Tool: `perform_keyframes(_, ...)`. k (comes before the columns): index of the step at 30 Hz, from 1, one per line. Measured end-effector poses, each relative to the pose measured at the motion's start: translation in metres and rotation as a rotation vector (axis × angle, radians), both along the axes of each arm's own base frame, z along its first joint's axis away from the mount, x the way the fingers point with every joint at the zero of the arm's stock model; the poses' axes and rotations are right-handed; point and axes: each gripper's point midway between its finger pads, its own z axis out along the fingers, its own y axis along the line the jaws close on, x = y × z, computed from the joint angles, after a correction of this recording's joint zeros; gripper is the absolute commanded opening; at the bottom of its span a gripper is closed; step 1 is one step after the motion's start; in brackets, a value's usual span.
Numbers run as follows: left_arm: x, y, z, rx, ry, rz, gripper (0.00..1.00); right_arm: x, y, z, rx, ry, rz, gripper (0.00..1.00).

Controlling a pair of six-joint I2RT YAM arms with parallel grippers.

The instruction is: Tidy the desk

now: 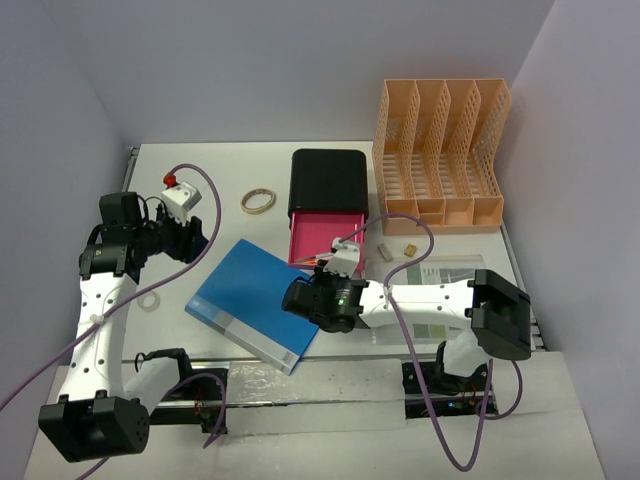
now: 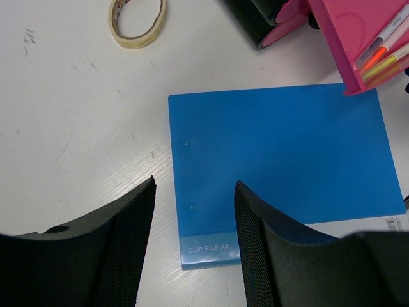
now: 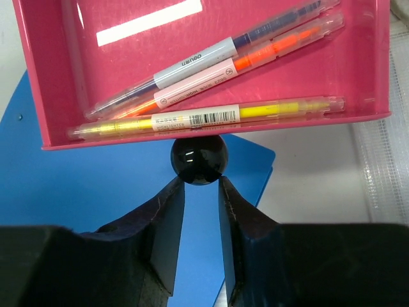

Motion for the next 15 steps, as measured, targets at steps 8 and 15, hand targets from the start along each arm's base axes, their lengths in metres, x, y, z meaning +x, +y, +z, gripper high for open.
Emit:
perform_keyframes(8,-0.0011,-0.0003,-0.0036,0.003,0.004,-0.008,0.59,0.0027,-0.002,0.0019,0.022,-0.016,-0.011,0.33)
perform_keyframes(15,-0.001,-0.0003,-0.0035,0.006,0.0,-0.013,0.59,0.0053,-0.0043,0.002,0.011,-0.026,-0.012,0.34)
